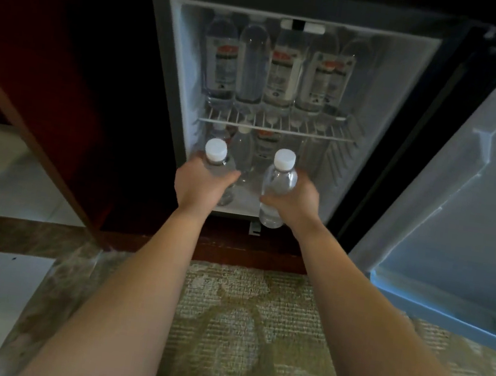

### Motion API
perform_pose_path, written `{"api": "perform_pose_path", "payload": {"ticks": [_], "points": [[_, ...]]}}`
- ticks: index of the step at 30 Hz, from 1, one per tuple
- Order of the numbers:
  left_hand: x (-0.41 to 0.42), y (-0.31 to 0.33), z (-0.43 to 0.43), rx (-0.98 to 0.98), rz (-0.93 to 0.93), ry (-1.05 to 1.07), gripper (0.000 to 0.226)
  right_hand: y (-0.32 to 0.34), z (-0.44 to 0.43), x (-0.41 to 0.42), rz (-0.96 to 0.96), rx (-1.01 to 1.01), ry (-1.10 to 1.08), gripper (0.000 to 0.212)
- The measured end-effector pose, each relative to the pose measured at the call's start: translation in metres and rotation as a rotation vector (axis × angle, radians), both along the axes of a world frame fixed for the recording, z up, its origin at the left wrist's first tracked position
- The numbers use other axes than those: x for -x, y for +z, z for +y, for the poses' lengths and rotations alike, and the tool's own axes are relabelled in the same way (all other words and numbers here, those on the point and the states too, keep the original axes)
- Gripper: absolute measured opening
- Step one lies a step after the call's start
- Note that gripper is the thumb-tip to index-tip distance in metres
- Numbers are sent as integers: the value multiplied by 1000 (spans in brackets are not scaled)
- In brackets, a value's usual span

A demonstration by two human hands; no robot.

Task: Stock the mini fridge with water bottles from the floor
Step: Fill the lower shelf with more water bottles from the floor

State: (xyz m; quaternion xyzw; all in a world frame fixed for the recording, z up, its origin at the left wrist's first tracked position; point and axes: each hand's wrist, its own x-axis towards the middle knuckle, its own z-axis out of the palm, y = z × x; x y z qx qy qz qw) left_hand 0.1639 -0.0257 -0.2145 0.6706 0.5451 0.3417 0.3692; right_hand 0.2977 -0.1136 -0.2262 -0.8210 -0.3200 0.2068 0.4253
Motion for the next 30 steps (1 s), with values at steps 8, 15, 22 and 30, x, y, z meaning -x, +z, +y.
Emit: {"api": "perform_pose_path", "payload": {"ticks": [8,15,22,30], "points": [[-25,-38,36,19,29,70,53,-50,60,-12,114,-67,-152,60],[-34,-63,51,44,24,65,53,-69,102,-32,105,-157,-238,67],[-29,-74,64,48,70,84,58,-85,131,-43,54,-163,-166,57],[-28,-81,66,43,55,54,59,-89,158,-67,-112,-27,-130,74]]}}
